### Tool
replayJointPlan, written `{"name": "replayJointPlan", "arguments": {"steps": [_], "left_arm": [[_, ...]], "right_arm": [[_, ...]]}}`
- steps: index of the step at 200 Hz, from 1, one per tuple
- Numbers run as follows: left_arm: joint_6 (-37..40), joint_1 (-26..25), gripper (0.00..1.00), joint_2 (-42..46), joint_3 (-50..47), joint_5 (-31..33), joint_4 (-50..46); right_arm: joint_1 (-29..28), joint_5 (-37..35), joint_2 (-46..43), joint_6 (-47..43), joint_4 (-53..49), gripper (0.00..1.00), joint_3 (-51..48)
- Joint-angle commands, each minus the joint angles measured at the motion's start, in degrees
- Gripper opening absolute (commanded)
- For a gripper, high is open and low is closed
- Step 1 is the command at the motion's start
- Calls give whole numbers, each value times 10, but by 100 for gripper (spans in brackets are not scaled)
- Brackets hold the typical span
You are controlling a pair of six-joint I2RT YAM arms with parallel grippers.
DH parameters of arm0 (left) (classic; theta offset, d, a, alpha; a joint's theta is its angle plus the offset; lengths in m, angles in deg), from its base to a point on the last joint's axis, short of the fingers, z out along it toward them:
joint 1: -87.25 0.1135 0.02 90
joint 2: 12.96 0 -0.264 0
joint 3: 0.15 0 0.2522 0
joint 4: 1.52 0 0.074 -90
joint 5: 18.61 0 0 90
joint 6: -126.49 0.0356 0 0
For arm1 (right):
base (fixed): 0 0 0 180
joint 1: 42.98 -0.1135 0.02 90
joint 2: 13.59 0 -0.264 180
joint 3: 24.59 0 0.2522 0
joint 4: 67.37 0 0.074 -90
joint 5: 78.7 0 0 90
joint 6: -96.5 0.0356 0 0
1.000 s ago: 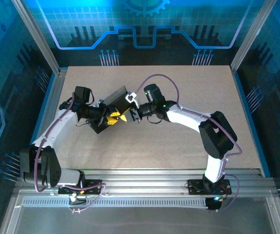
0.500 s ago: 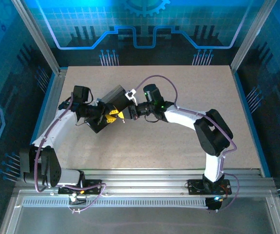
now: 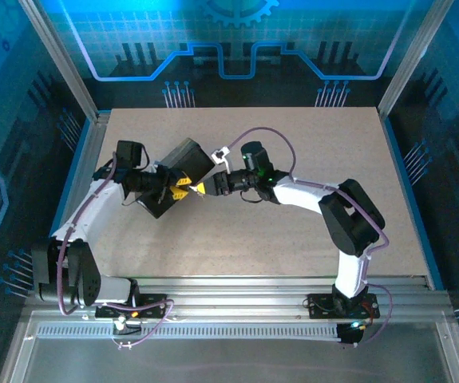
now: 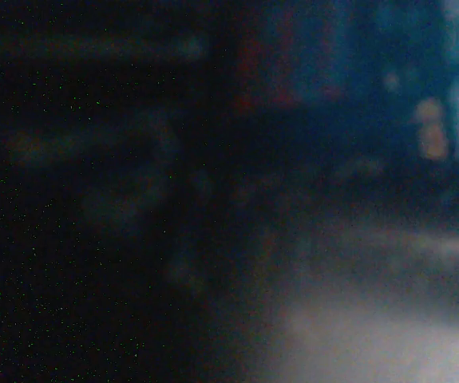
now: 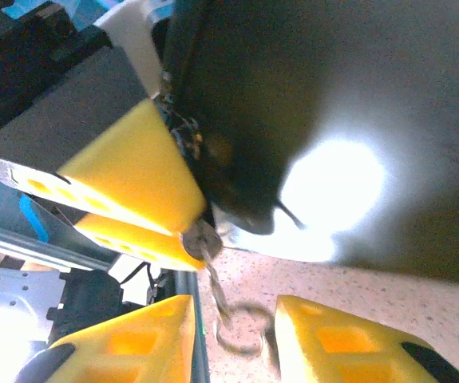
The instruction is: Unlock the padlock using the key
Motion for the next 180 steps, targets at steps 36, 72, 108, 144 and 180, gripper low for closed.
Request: {"name": "replayJointPlan", "arguments": {"steps": [36, 72, 108, 144, 180], "left_arm": [[-19, 14, 0, 7, -15, -1, -20], [-18, 14, 0, 7, -16, 0, -20], [-19, 14, 0, 8, -17, -3, -19], [-22, 14, 0, 12, -20, -4, -15], [-23, 14, 0, 15, -21, -6, -14]], "right_arm": [[8, 7, -27, -4, 19, 30, -15], [-15, 19, -16, -23, 8, 31, 9], [-22, 19, -1, -26, 2, 29, 28], [-24, 24, 15, -21, 0, 21, 44], [-24, 17, 19, -22, -7, 21, 45]]}}
